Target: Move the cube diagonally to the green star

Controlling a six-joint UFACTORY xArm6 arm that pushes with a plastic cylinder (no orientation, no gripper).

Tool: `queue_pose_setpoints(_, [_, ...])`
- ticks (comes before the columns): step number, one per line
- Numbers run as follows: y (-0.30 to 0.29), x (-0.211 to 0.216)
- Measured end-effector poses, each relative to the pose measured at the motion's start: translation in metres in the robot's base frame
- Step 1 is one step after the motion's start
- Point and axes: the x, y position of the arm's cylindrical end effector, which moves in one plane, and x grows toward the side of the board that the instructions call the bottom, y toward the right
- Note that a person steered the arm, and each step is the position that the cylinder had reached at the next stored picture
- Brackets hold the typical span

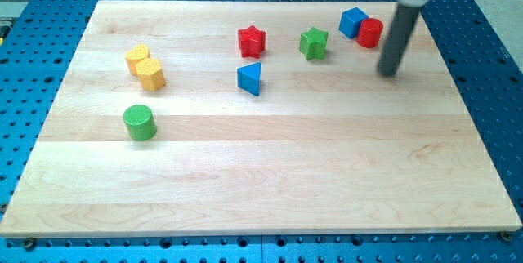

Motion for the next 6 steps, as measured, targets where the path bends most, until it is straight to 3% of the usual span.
queue_pose_setpoints(1, [0.004,-0.079])
queue_pose_setpoints(3, [-0.096,-0.099])
queue_pose_setpoints(4, [-0.096,-0.065])
queue_pose_setpoints(6, [-0.101,0.045])
